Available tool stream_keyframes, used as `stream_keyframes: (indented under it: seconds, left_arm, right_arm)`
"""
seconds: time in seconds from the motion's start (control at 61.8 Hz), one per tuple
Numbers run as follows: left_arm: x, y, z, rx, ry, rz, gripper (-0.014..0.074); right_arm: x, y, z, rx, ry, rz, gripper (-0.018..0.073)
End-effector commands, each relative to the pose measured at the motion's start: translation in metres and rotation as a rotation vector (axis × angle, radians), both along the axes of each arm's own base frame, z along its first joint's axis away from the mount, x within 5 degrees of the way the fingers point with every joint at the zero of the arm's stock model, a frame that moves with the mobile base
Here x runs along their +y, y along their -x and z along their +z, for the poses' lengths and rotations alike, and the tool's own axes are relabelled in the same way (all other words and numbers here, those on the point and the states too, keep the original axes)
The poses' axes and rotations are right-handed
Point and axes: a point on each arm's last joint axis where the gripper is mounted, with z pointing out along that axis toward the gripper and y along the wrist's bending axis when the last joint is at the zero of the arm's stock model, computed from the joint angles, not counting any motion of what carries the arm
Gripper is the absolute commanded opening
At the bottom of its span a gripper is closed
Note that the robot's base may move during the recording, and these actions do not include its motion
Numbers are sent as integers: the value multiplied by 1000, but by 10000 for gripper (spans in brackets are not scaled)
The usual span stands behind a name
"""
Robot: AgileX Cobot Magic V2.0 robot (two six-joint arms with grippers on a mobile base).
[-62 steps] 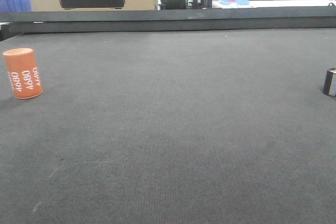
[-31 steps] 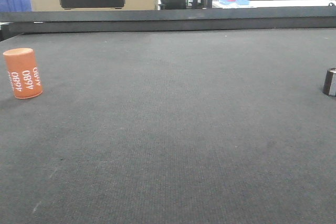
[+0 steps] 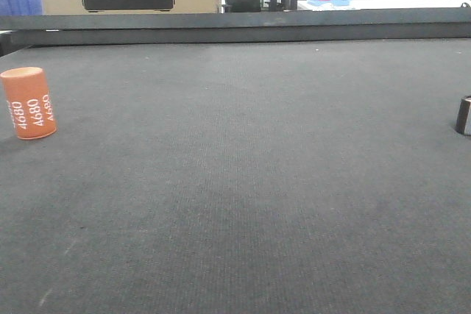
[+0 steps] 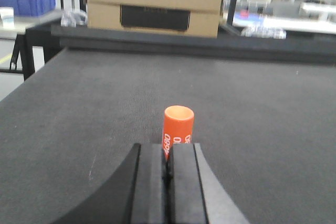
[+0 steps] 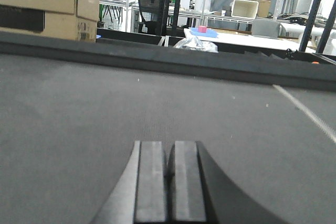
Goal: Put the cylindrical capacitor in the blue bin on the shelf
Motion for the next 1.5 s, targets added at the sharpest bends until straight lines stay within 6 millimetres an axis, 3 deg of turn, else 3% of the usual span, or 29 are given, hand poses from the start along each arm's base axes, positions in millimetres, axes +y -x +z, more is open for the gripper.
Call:
stream_keyframes:
  seconds: [0.0, 0.194, 0.307, 0.453, 0.695, 0.987, 1.084, 1.326, 1.488]
  left_arm:
    - [0, -3, 17, 78, -21, 8, -111]
    - [-4, -34, 52, 298, -53, 10, -111]
    - [-7, -66, 68, 498, -80, 13, -111]
    - [-15, -110, 87, 584, -67, 4, -111]
    - [-22, -165, 92, 593, -67, 3, -111]
    - [-31, -229, 100, 809, -96, 6, -111]
    - [-34, -252, 99, 860, -103, 7, -111]
    - [-41, -288, 97, 889, -82, -5, -111]
    - [-42, -293, 94, 905, -84, -4, -111]
  right_arm:
    - [0, -7, 22, 24, 9, -3, -162]
    - [4, -48, 60, 211, -16, 9, -162]
    - [6, -85, 74, 348, -8, 12, -162]
    - [9, -130, 81, 506, 1, 15, -162]
    - [13, -184, 68, 713, 8, 20, -162]
    - [15, -194, 57, 901, -5, 35, -162]
    - [15, -204, 55, 978, -81, -4, -162]
    - [18, -248, 45, 1133, -85, -11, -162]
    - [16, -272, 31, 1183, -39, -31, -162]
